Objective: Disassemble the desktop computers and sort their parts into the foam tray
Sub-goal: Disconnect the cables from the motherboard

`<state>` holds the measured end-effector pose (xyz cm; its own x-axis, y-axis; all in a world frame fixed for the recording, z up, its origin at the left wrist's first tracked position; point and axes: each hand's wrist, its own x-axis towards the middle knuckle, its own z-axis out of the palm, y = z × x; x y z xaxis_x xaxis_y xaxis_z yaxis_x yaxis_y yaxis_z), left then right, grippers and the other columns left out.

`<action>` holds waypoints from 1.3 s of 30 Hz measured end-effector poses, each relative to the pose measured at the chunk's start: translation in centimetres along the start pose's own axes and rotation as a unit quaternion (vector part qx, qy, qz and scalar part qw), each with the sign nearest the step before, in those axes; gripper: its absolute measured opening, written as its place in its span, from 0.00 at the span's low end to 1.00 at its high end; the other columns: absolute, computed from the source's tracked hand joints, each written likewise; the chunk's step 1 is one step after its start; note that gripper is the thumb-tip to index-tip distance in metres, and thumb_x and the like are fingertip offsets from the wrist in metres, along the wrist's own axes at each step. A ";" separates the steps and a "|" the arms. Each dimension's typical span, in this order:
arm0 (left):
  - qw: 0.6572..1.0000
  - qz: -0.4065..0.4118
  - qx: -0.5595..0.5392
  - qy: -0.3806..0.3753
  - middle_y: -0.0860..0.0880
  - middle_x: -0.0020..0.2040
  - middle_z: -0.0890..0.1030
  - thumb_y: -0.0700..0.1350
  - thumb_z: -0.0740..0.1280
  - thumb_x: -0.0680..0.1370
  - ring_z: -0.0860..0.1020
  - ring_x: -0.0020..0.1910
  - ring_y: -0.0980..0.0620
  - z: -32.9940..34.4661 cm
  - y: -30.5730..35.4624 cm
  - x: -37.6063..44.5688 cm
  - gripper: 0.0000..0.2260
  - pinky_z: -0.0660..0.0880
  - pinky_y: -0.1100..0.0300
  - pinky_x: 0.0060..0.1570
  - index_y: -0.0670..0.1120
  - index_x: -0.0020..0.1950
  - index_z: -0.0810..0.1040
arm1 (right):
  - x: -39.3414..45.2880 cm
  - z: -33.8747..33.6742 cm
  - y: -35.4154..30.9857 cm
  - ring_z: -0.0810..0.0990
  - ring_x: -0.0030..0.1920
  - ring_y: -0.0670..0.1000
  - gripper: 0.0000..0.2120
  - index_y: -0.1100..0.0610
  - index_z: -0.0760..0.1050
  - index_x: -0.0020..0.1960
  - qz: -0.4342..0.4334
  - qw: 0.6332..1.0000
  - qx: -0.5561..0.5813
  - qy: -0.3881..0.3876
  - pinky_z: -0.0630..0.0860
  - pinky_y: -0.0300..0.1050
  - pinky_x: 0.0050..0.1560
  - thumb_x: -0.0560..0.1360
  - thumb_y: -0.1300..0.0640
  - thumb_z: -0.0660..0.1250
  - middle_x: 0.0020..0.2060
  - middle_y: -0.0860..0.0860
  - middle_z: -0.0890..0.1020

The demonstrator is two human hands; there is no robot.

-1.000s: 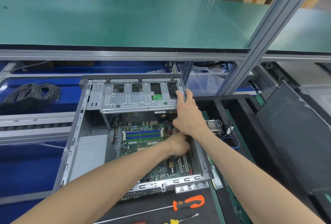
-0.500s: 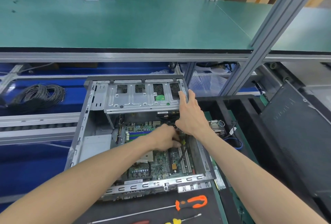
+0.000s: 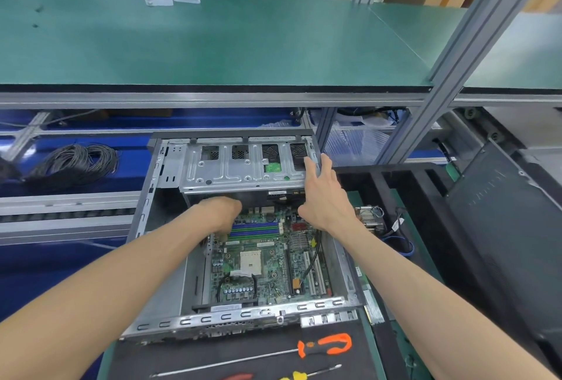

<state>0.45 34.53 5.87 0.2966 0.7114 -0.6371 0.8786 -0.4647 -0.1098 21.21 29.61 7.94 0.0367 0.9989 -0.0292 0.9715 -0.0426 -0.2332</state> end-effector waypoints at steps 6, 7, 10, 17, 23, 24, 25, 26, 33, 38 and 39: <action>0.999 -0.035 -0.011 -0.025 0.46 0.57 0.77 0.41 0.66 0.81 0.77 0.52 0.47 0.5 -3.1 0.2 0.15 0.76 0.55 0.52 0.41 0.67 0.71 | 0.1 0.2 0.1 0.65 0.70 0.67 0.43 0.56 0.52 0.76 -0.002 1.000 -0.004 0.003 0.78 0.56 0.54 0.69 0.61 0.74 0.77 0.60 0.48; 0.999 -0.041 -0.007 -0.028 0.46 0.55 0.77 0.39 0.64 0.81 0.76 0.50 0.47 0.6 -3.3 0.2 0.13 0.76 0.55 0.51 0.41 0.66 0.72 | 0.1 0.2 0.1 0.64 0.71 0.67 0.43 0.56 0.52 0.76 -0.001 1.000 -0.004 0.002 0.78 0.56 0.55 0.69 0.61 0.74 0.77 0.60 0.47; 0.997 -0.054 -0.011 -0.046 0.45 0.61 0.77 0.36 0.58 0.81 0.74 0.50 0.47 0.8 -3.7 0.1 0.15 0.74 0.56 0.50 0.41 0.68 0.71 | 0.1 0.2 0.1 0.65 0.70 0.66 0.43 0.56 0.52 0.76 -0.001 1.000 -0.004 0.004 0.77 0.55 0.53 0.69 0.61 0.74 0.77 0.59 0.47; 0.995 -0.064 -0.048 -0.066 0.43 0.60 0.75 0.38 0.56 0.82 0.74 0.49 0.49 1.1 -3.6 0.3 0.17 0.71 0.58 0.45 0.40 0.70 0.68 | 0.1 0.3 0.2 0.66 0.69 0.65 0.42 0.57 0.53 0.75 -0.004 1.000 0.000 0.007 0.77 0.54 0.51 0.69 0.61 0.73 0.76 0.60 0.49; 0.986 -0.102 -0.112 -0.065 0.41 0.66 0.75 0.39 0.54 0.82 0.76 0.56 0.46 0.8 -3.1 0.0 0.18 0.74 0.56 0.51 0.40 0.71 0.69 | 0.2 0.4 0.2 0.66 0.69 0.65 0.42 0.56 0.53 0.75 -0.004 1.000 0.006 0.005 0.77 0.54 0.50 0.68 0.62 0.73 0.76 0.60 0.49; 0.986 -0.102 -0.113 -0.062 0.41 0.69 0.73 0.39 0.53 0.82 0.76 0.60 0.45 0.7 -2.9 0.0 0.19 0.74 0.55 0.56 0.39 0.73 0.68 | 0.2 0.4 0.2 0.66 0.68 0.65 0.42 0.56 0.53 0.75 -0.004 1.000 0.006 0.005 0.76 0.53 0.49 0.68 0.62 0.73 0.76 0.60 0.49; 0.988 -0.094 -0.107 -0.062 0.41 0.68 0.74 0.39 0.53 0.82 0.76 0.60 0.45 0.5 -2.6 -0.1 0.20 0.74 0.55 0.56 0.39 0.74 0.68 | 0.2 0.4 0.2 0.66 0.68 0.65 0.42 0.56 0.53 0.74 -0.005 1.000 0.005 0.007 0.76 0.53 0.48 0.68 0.62 0.73 0.76 0.60 0.49; 0.990 -0.082 -0.093 -0.066 0.42 0.62 0.77 0.38 0.53 0.82 0.77 0.55 0.46 0.2 -2.2 -0.1 0.18 0.74 0.56 0.51 0.38 0.71 0.71 | 0.2 0.5 0.3 0.66 0.68 0.65 0.41 0.56 0.53 0.74 -0.006 1.000 0.005 0.009 0.75 0.52 0.47 0.68 0.62 0.73 0.76 0.60 0.49; 0.997 0.011 -0.043 0.059 0.38 0.68 0.73 0.48 0.60 0.83 0.74 0.65 0.39 0.3 3.3 -0.7 0.23 0.74 0.46 0.63 0.41 0.75 0.64 | 0.2 0.6 0.3 0.66 0.67 0.65 0.41 0.56 0.54 0.73 -0.008 1.000 0.004 0.012 0.73 0.51 0.46 0.68 0.61 0.73 0.76 0.60 0.49; 0.951 0.179 -0.242 0.072 0.44 0.62 0.73 0.68 0.65 0.75 0.74 0.59 0.45 1.7 8.5 -0.6 0.27 0.75 0.49 0.59 0.47 0.60 0.75 | 0.2 0.6 0.3 0.66 0.68 0.65 0.42 0.56 0.52 0.75 -0.008 1.000 0.008 0.012 0.74 0.53 0.48 0.68 0.61 0.72 0.76 0.61 0.48; 0.948 0.182 -0.256 0.059 0.43 0.65 0.73 0.70 0.67 0.72 0.74 0.60 0.44 2.3 9.5 -0.5 0.33 0.75 0.50 0.60 0.46 0.64 0.74 | 0.1 0.6 0.2 0.65 0.69 0.65 0.43 0.56 0.52 0.76 -0.007 1.000 0.007 0.010 0.74 0.53 0.49 0.68 0.61 0.73 0.76 0.61 0.48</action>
<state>7.83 28.55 3.37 0.6286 0.6203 -0.4691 0.7672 -0.3957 0.5048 21.31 29.74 7.35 0.0285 0.9996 -0.0069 0.9687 -0.0293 -0.2466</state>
